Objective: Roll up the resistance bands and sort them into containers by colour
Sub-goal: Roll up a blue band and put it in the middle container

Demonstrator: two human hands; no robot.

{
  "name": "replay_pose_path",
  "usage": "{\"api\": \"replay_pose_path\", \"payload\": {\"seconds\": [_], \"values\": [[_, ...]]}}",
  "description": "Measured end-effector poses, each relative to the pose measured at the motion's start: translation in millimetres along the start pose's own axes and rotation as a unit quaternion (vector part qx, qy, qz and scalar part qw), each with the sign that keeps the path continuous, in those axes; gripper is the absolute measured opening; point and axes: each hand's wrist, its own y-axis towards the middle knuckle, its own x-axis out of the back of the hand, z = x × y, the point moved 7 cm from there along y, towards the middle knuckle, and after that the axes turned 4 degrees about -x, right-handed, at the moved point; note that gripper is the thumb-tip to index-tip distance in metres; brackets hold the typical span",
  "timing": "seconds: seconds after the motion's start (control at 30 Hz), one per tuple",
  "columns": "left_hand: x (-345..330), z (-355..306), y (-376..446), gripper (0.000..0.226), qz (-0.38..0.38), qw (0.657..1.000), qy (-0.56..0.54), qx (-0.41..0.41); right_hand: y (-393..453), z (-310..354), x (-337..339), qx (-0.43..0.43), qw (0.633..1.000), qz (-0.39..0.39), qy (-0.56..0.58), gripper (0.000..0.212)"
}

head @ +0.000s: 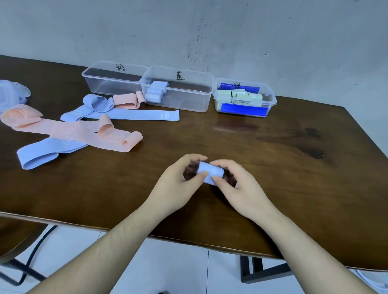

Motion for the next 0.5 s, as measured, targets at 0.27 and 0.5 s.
{"api": "replay_pose_path", "payload": {"seconds": [0.27, 0.5], "values": [[7.9, 7.6, 7.0, 0.020, -0.129, 0.961, -0.217, 0.112, 19.9, 23.4, -12.3, -0.049, 0.991, -0.008, 0.122, 0.023], [0.4, 11.5, 6.3, 0.031, -0.083, 0.866, -0.466, 0.162, 29.7, 30.6, -22.2, -0.045, 0.979, -0.039, 0.194, 0.020]]}}
